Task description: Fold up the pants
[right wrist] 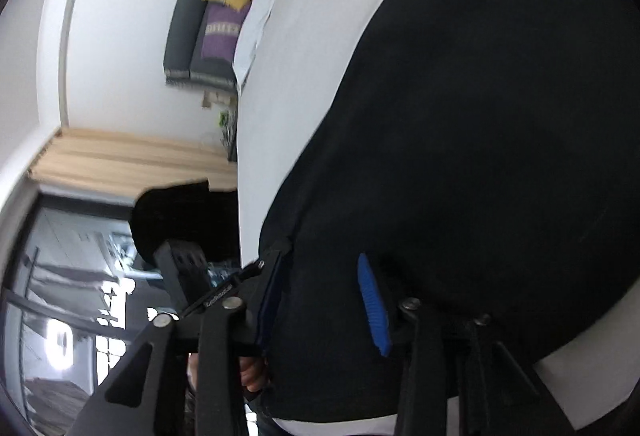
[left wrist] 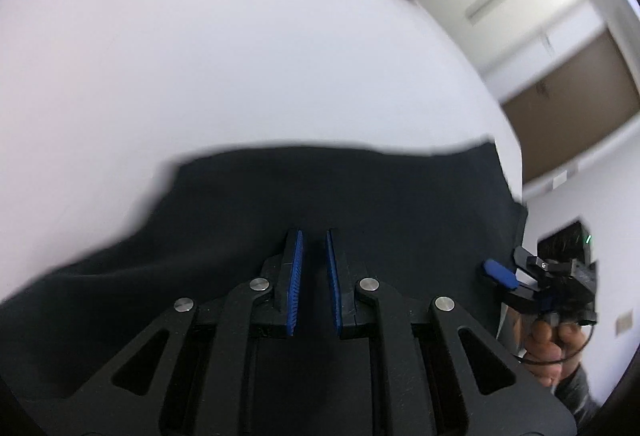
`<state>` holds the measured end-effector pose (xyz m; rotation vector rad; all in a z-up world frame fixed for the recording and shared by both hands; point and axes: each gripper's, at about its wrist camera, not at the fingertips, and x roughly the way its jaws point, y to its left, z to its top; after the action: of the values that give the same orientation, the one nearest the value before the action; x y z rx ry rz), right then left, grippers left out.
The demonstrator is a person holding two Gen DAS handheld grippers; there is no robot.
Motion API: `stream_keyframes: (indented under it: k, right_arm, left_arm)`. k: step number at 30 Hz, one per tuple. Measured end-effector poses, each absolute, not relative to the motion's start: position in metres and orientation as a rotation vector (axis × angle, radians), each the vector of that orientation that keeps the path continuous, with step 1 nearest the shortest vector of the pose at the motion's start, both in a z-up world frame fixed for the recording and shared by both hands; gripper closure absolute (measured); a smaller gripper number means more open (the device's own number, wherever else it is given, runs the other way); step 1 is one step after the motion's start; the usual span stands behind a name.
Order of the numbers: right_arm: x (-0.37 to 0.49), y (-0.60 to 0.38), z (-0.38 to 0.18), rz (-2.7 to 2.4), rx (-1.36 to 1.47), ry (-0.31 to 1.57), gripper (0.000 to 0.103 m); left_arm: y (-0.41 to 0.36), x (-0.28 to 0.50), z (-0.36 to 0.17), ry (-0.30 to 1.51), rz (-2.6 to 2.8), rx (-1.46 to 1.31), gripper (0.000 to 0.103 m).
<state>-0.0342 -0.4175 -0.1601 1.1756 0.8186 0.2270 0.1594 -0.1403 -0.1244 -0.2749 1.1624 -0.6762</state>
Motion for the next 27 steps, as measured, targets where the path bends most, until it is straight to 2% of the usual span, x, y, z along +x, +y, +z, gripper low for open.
stream_keyframes:
  k: [3,5,9,15,20,27]
  right_arm:
    - [-0.086,-0.460,-0.155,0.089,1.200,0.720,0.063]
    - [-0.108,-0.491,-0.138,-0.013,1.187,0.628,0.042]
    - [-0.163,-0.547,-0.118,-0.126,1.229,0.447,0.036]
    - [-0.173,-0.574,-0.140,-0.179,1.333,0.453,0.035]
    - [-0.173,-0.577,-0.170,-0.155,1.379,0.517,0.035]
    - [-0.168,-0.593,-0.179,-0.141,1.435,0.467,0.037]
  left_arm:
    - [-0.095,0.159,-0.124,1.133,-0.596,-0.365,0.092]
    - [-0.066,0.150,-0.119,1.125,-0.469,-0.344,0.092]
    - [-0.039,0.106,-0.098,1.057,-0.433,-0.373,0.092]
    - [-0.059,0.038,-0.093,1.052,-0.477,-0.436,0.092]
    - [-0.120,0.022,-0.093,1.106,-0.577,-0.350,0.092]
    - [-0.167,0.022,-0.101,1.151,-0.647,-0.355,0.092]
